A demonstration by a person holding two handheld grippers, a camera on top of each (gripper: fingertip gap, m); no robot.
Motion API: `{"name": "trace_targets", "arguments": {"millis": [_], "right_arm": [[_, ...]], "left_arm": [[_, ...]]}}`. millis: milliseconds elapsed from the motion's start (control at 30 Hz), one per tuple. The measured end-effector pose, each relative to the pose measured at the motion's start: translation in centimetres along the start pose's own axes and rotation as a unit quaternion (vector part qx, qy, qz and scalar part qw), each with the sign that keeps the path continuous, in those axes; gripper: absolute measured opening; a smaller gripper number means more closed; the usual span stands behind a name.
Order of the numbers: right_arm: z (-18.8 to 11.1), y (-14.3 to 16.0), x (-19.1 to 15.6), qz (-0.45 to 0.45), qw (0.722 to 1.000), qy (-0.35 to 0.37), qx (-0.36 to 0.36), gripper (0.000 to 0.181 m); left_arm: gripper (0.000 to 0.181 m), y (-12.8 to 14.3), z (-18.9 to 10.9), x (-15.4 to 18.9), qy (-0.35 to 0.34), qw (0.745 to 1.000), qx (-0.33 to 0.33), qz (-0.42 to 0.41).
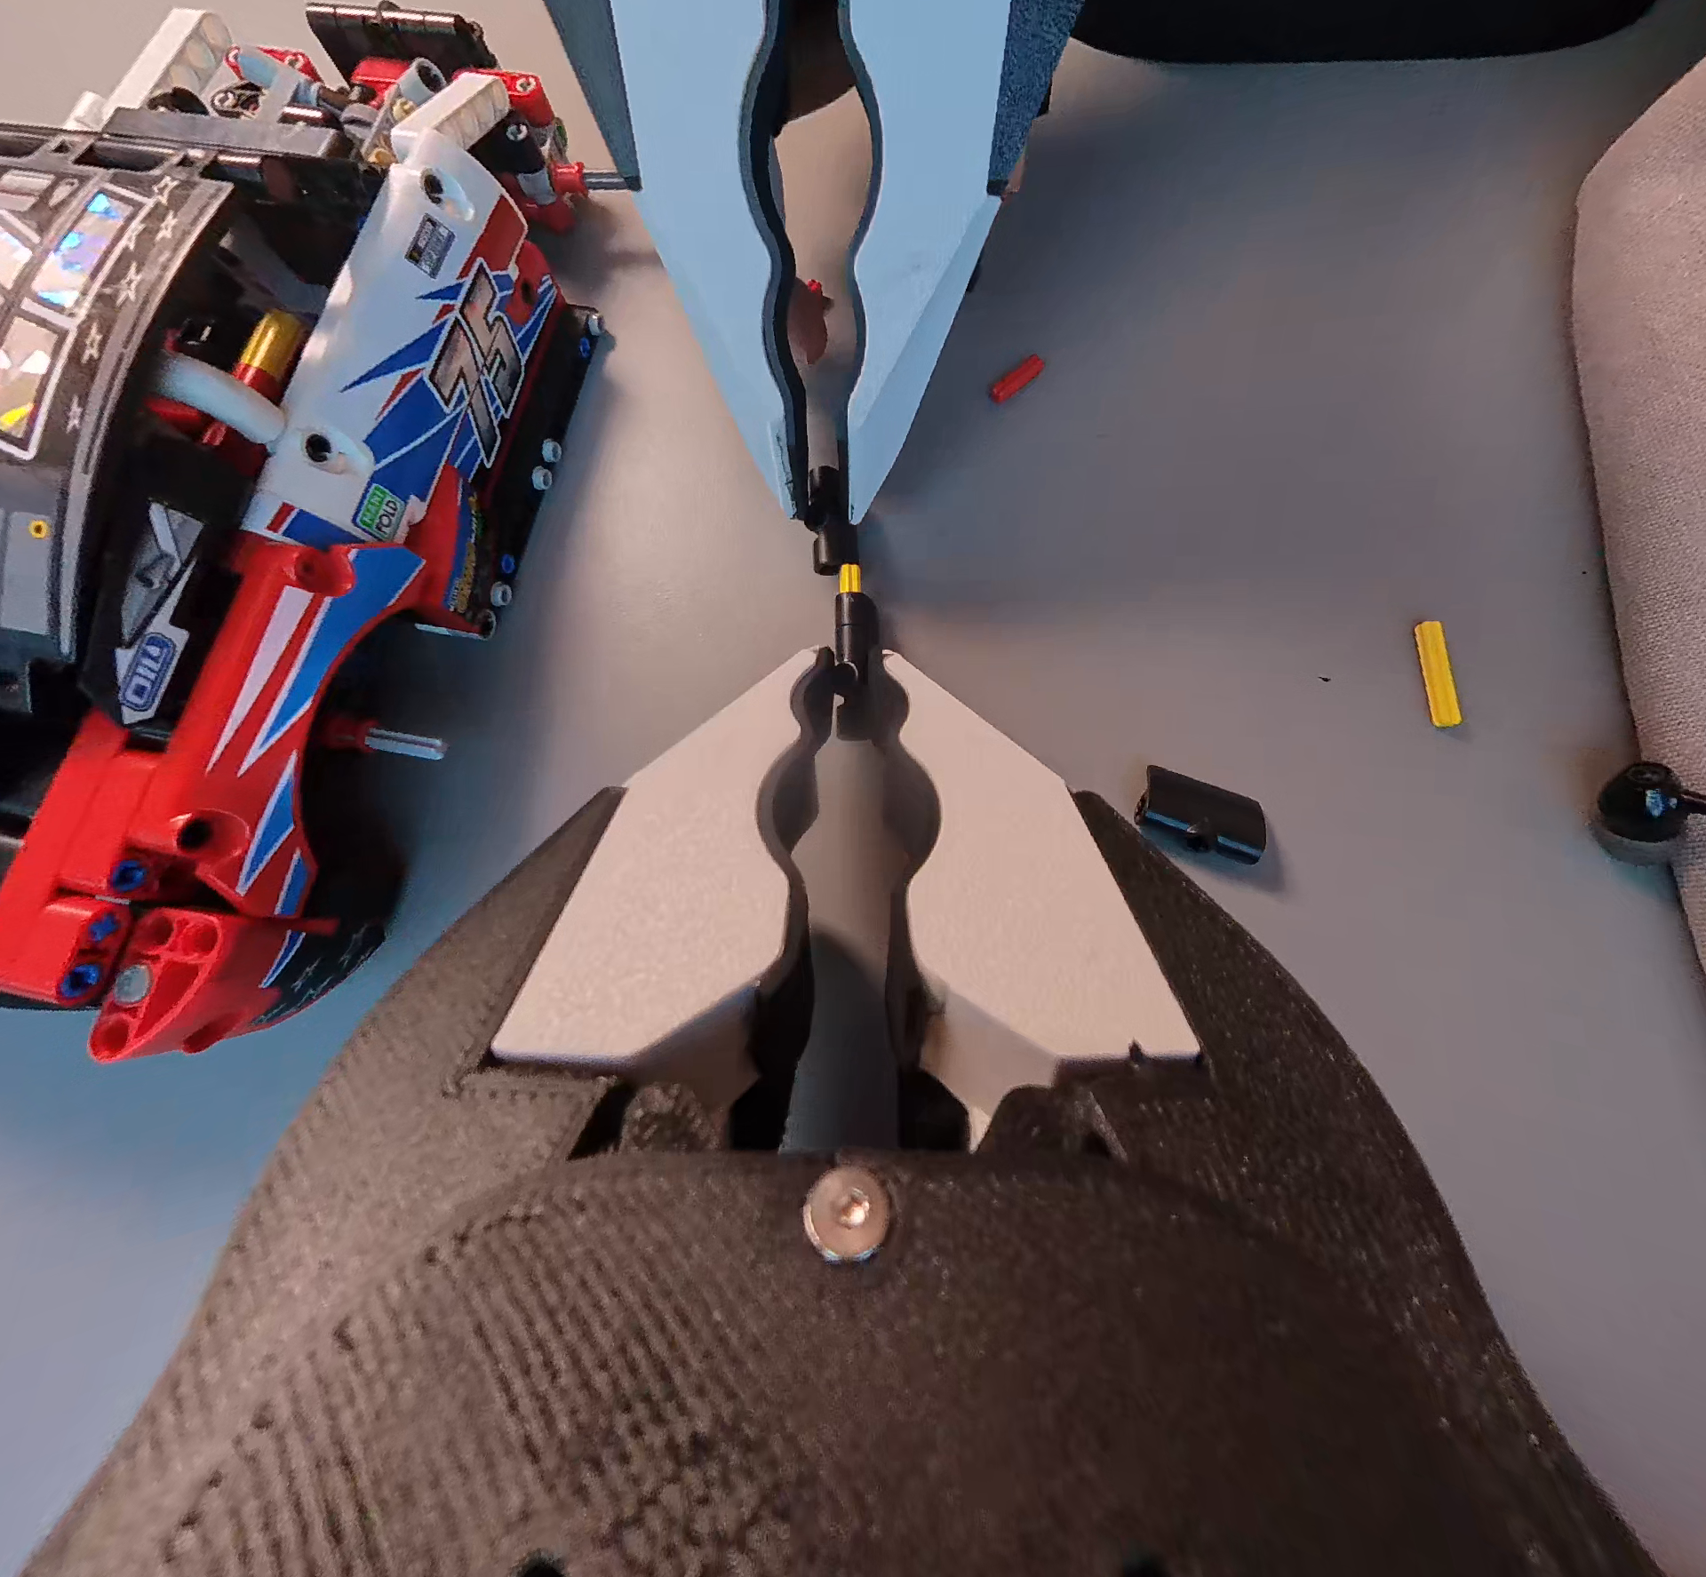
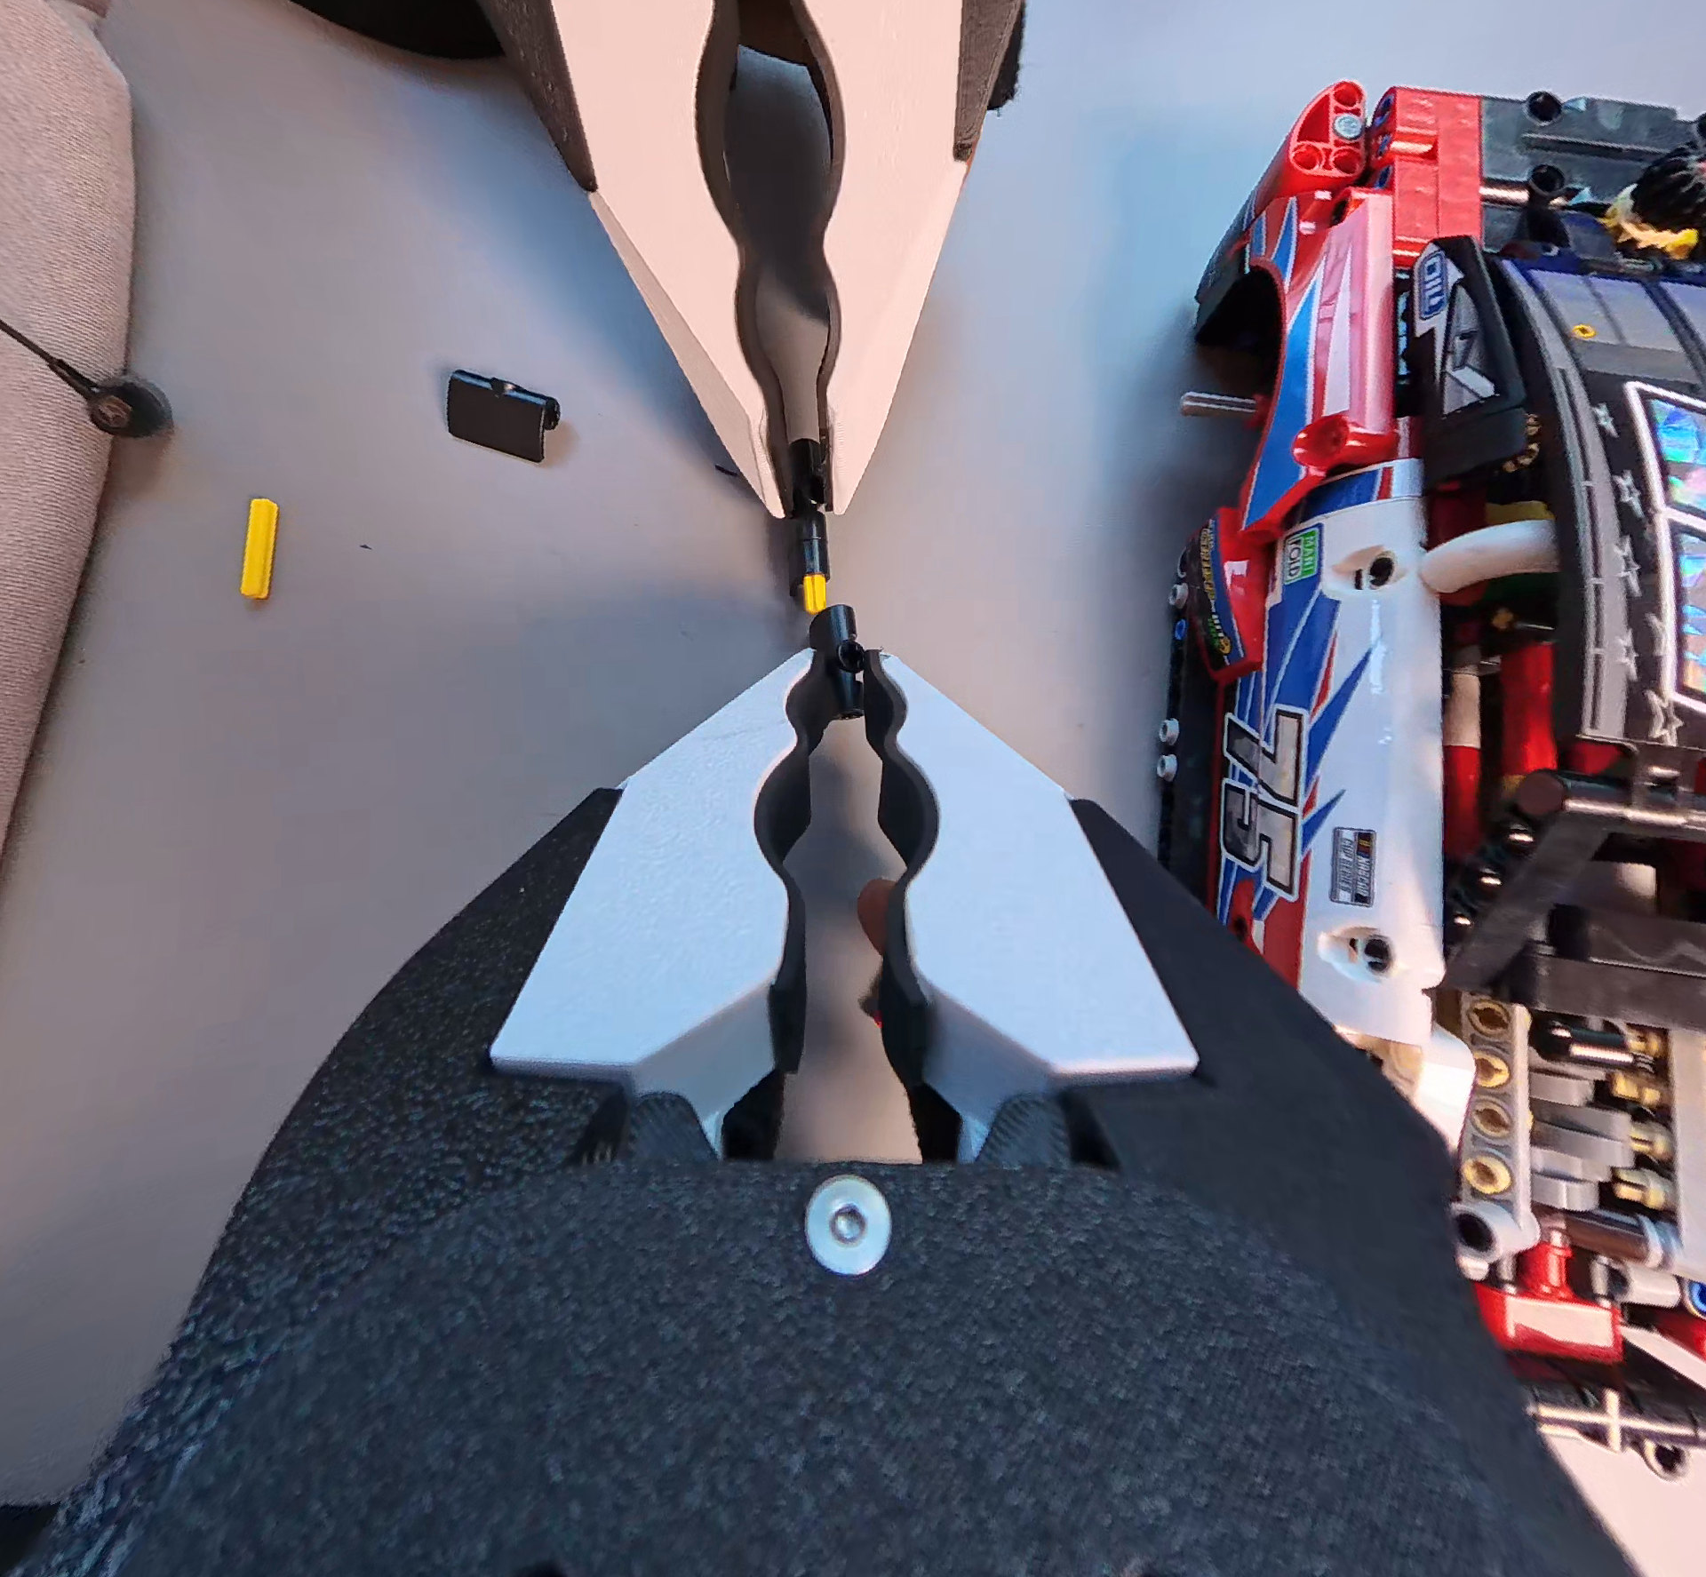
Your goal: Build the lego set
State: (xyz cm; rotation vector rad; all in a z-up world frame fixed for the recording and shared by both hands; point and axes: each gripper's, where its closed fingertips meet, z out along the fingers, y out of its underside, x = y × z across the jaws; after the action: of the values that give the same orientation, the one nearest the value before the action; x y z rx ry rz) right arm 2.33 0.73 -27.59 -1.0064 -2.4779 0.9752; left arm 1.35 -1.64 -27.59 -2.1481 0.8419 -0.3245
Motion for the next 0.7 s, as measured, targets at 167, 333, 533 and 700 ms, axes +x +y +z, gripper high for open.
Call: {"name": "trace_targets", "arguments": {"millis": [167,333,533,700], "right_arm": [[-0.01,0.05,-0.23,-0.012,1.0,0.016,0.013,0.005],[-0.02,0.01,-0.37,-0.013,0.999,0.032,0.023,0.005],[-0.03,-0.01,-0.39,-0.012,0.998,0.048,0.027,0.006],[0.03,-0.14,-0.5,-0.02,0.998,0.061,0.028,0.005]], "left_arm": [[0.005,-0.01,0.04,-0.17,-0.005,1.0,0.002,-0.019],[0.005,-0.05,0.08,-0.04,-0.003,1.0,0.003,-0.019],[0.004,-0.13,0.13,-0.04,-0.012,1.0,0.007,-0.023],[0.002,-0.28,0.17,0.14,-0.006,0.999,0.017,-0.03]]}}
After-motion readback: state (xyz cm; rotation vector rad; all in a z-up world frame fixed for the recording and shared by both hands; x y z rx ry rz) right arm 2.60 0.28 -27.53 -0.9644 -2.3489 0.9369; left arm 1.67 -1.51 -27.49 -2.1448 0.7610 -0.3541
